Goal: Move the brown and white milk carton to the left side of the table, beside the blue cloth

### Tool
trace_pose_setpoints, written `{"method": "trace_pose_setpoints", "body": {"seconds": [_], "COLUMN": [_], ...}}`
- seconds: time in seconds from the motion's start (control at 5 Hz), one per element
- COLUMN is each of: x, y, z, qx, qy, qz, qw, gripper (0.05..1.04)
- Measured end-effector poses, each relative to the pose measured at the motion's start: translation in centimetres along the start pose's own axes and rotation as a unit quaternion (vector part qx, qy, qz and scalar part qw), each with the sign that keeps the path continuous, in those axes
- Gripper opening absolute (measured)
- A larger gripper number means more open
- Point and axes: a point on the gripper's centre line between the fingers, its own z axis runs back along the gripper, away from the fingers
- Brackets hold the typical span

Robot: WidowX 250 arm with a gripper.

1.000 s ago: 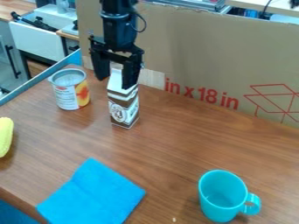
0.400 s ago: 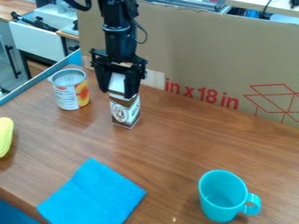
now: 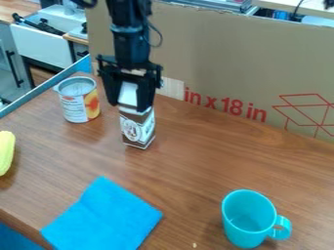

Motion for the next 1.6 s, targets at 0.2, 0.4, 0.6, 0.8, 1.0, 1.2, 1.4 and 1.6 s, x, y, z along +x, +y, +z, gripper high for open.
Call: {"method": "trace_pose_setpoints", "body": {"seconds": [0.2, 0.4, 0.6, 0.8, 1.0, 1.2, 1.4, 1.6], "x": [-3.8, -8.0, -11.2, -13.2, -14.2, -14.2, -14.2, -14.1], "y": [0.8, 0.9, 4.1, 6.7, 8.8, 9.5, 9.4, 9.0], "z": [4.3, 3.6, 2.0, 0.6, 0.1, -0.2, -1.0, -1.7], "qx": [0.045, 0.082, 0.067, 0.034, 0.013, 0.004, -0.013, -0.030], "qy": [-0.014, 0.039, 0.082, 0.097, 0.084, 0.068, 0.052, 0.047], "qz": [0.012, -0.024, -0.009, 0.000, 0.003, -0.025, -0.059, -0.081], "qw": [0.9988, 0.9956, 0.9944, 0.9947, 0.9964, 0.9974, 0.9968, 0.9952], "gripper": [0.822, 0.822, 0.822, 0.822, 0.822, 0.822, 0.822, 0.822]}}
